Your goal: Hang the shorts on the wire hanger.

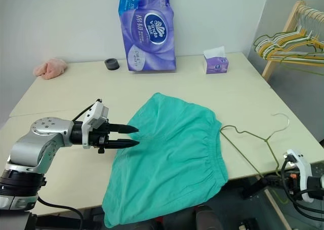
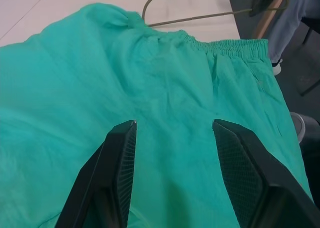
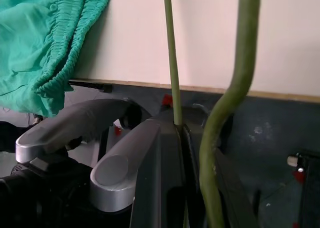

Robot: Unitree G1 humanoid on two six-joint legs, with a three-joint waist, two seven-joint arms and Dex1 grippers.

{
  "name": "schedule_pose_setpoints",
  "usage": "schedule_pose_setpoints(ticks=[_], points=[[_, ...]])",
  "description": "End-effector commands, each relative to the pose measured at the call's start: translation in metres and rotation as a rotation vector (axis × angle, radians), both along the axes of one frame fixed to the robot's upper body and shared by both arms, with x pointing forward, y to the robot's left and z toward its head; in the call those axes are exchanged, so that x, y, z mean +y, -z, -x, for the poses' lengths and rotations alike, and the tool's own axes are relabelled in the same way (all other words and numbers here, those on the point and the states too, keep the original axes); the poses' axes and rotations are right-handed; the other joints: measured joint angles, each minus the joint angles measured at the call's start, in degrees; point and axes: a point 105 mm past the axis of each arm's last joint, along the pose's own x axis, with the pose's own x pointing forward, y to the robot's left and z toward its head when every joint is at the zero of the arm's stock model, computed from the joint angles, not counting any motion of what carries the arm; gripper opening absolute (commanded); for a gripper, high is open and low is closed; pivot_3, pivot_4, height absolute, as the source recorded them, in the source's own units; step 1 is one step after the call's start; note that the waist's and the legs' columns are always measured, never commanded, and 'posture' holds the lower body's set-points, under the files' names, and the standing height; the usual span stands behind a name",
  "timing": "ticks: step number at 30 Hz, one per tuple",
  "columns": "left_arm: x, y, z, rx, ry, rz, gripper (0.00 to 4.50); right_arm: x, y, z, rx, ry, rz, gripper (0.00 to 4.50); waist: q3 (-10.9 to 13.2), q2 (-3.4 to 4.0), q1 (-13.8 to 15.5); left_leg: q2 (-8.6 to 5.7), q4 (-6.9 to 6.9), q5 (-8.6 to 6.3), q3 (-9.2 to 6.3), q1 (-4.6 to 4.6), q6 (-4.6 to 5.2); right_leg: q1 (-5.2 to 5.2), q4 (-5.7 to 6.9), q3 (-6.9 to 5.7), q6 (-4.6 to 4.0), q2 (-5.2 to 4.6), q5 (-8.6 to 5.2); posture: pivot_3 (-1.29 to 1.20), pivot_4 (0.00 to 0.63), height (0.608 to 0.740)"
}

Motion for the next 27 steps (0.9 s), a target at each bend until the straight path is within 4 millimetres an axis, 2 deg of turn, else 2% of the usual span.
schedule_pose_setpoints(ticks=[1,9,14,23,27], points=[[0.002,-0.007,-0.001,-0.044,-0.002,-0.008,2.55,0.005,-0.010,-0.003,-0.047,0.003,-0.021,0.00,0.00,0.00,0.00,0.01,0.00,0.00,0.00,0.00,0.00,0.00,0.00,0.00,0.00,0.01,0.00,-0.25,0.082,0.740],[0.000,-0.005,-0.002,-0.052,0.002,-0.017,2.55,0.022,-0.014,-0.006,-0.058,-0.011,-0.098,0.00,0.00,0.01,0.00,0.02,0.00,0.00,0.00,0.00,0.00,0.00,0.00,0.02,0.00,0.03,0.00,-0.25,0.079,0.740],[0.003,-0.005,-0.002,-0.057,-0.008,-0.025,2.55,0.023,-0.018,-0.008,-0.062,-0.029,-0.104,0.00,0.00,0.00,0.09,0.02,0.00,0.00,0.00,0.00,0.00,0.00,0.00,0.01,0.00,0.03,0.00,-0.24,0.077,0.740],[0.004,-0.003,-0.001,-0.059,-0.018,-0.027,2.55,0.044,-0.013,-0.004,-0.015,-0.142,-0.136,0.00,0.00,0.00,0.14,0.03,0.00,0.00,0.01,0.00,0.00,0.00,0.00,0.03,0.00,0.04,0.00,-0.23,0.076,0.740],[0.004,-0.003,-0.002,-0.062,-0.021,-0.029,2.55,0.051,-0.008,-0.009,0.005,-0.140,-0.161,0.00,-0.01,0.00,0.16,0.03,0.00,0.00,0.01,0.00,0.00,0.00,0.00,0.02,0.00,0.04,0.00,-0.23,0.076,0.740]])
